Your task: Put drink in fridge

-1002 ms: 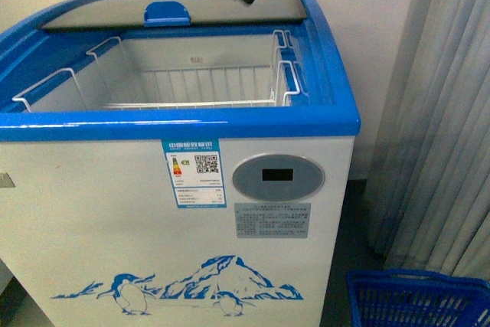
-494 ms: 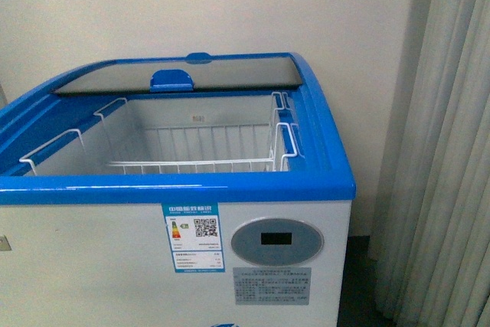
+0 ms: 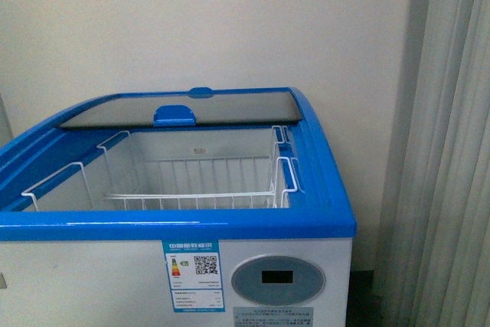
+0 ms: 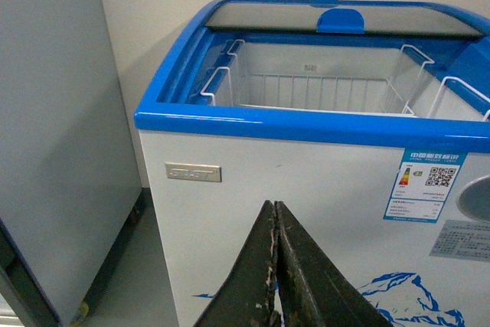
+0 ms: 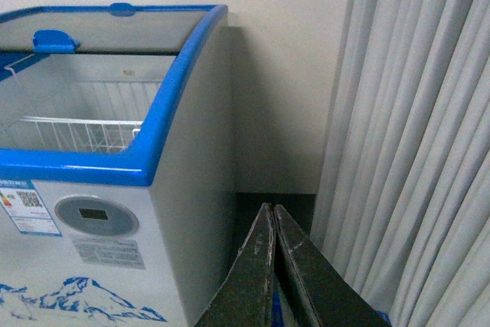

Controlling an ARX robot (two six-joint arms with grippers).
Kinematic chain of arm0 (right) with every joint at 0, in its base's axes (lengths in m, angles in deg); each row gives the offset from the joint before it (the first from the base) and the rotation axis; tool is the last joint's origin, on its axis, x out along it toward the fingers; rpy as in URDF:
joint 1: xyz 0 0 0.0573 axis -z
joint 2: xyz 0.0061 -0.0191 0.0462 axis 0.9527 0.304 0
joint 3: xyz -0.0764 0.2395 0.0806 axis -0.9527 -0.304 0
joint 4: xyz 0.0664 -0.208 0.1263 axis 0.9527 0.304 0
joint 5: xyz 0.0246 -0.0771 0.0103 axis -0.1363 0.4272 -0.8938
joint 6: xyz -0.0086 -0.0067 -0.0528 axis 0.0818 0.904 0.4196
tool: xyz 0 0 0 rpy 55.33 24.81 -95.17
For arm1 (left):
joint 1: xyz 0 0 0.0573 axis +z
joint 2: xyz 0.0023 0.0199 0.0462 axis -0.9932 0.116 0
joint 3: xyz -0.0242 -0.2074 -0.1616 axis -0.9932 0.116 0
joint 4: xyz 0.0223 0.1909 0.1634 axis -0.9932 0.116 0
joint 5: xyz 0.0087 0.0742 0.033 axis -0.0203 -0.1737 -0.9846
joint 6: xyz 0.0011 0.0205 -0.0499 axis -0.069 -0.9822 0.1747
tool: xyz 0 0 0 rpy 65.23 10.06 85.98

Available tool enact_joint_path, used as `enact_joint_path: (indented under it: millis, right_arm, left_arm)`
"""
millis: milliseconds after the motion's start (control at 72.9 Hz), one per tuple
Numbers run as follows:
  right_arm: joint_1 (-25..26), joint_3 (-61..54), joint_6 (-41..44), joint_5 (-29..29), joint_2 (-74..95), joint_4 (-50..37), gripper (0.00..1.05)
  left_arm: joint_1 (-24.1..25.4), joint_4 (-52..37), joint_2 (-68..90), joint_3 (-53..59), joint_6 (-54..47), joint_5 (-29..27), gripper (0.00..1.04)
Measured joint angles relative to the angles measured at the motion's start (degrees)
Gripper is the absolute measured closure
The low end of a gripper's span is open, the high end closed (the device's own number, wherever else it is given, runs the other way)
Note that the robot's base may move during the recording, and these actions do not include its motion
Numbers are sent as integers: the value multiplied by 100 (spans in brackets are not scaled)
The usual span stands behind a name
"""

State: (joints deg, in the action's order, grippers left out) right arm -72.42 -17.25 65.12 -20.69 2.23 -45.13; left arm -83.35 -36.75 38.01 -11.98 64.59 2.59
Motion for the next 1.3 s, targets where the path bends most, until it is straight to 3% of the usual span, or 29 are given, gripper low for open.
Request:
enact_joint_path:
  millis: [316, 439, 1194, 1221, 1303]
  right_arm:
    - [4, -870, 7, 2, -682, -214, 102]
    - [4, -1027, 7, 0, -1307, 299, 102]
    - [4, -1589, 9, -2, -1963, 232, 102]
    - [4, -1589, 11, -2, -1963, 232, 98]
    - [4, -1589, 11, 0, -1965, 232, 82]
  left_arm:
    - [0, 0, 0, 0, 2, 0, 102]
    - [0, 0, 0, 0, 2, 0, 102]
    - [0, 0, 0, 0, 2, 0, 102]
    - [0, 0, 0, 0, 2, 0, 102]
    - [0, 0, 0, 0, 7, 0, 87]
